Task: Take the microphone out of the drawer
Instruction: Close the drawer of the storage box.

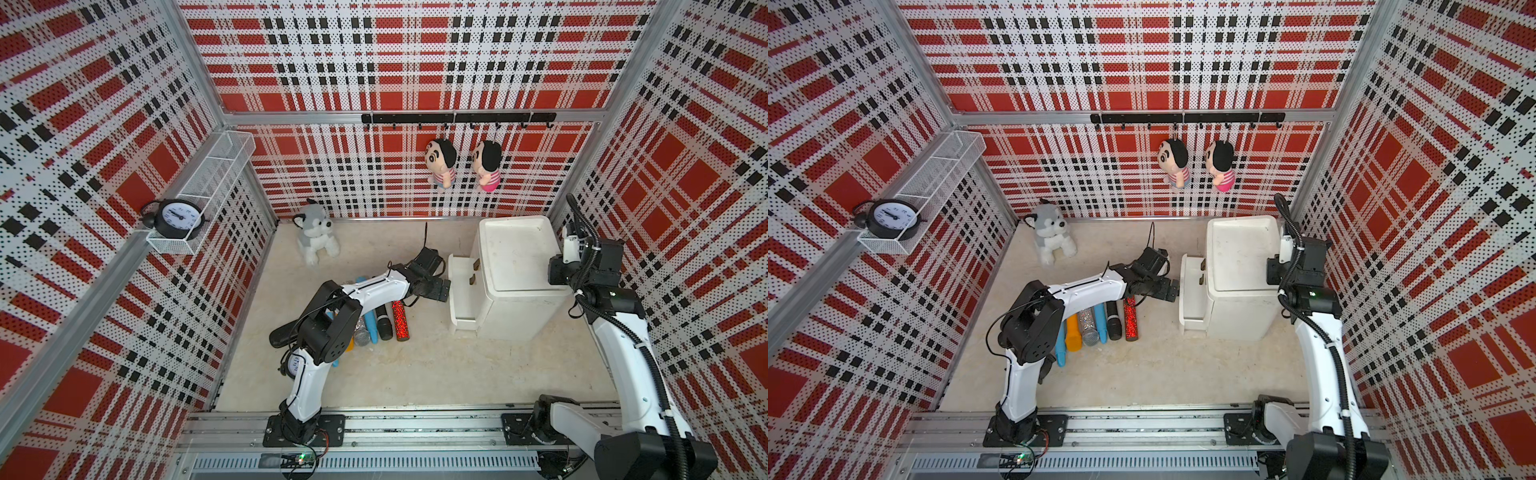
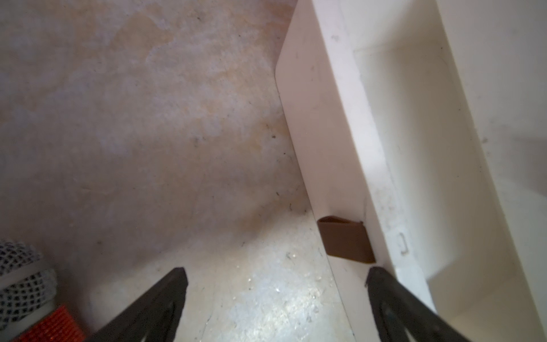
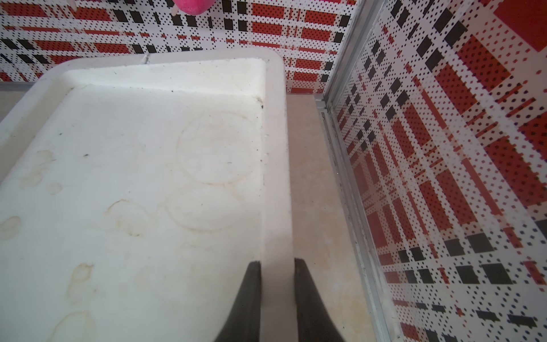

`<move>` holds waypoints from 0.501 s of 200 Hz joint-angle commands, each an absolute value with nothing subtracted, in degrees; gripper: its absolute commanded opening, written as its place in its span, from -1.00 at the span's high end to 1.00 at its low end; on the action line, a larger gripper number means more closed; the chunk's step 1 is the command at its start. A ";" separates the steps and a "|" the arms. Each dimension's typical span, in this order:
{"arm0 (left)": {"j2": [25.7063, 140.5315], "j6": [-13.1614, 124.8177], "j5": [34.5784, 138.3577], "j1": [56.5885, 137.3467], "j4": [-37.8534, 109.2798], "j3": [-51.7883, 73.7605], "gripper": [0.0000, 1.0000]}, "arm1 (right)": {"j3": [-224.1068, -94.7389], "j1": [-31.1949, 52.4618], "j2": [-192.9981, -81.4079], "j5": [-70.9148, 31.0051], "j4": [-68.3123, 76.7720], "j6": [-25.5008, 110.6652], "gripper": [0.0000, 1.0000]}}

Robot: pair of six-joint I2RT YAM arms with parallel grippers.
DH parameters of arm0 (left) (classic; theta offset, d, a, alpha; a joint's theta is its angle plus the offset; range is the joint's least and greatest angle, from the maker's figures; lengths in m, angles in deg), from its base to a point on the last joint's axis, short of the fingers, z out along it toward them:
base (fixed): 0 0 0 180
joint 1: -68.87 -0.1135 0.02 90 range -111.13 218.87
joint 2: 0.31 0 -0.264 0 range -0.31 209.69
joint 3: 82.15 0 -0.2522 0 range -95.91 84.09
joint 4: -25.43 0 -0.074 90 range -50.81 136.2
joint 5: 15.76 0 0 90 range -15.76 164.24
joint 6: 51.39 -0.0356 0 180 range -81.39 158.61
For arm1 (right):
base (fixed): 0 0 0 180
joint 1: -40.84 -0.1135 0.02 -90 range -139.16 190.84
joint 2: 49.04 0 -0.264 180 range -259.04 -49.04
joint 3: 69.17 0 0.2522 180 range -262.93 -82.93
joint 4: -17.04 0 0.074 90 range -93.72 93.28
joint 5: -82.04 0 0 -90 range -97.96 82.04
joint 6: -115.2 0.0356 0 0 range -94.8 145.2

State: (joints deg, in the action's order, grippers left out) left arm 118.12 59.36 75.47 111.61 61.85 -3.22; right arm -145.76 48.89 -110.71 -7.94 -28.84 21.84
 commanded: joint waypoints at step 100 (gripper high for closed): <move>120.38 62.63 83.15 113.78 55.81 -4.69 -0.96 | -145.51 48.59 -113.62 -20.03 -20.58 23.82 1.00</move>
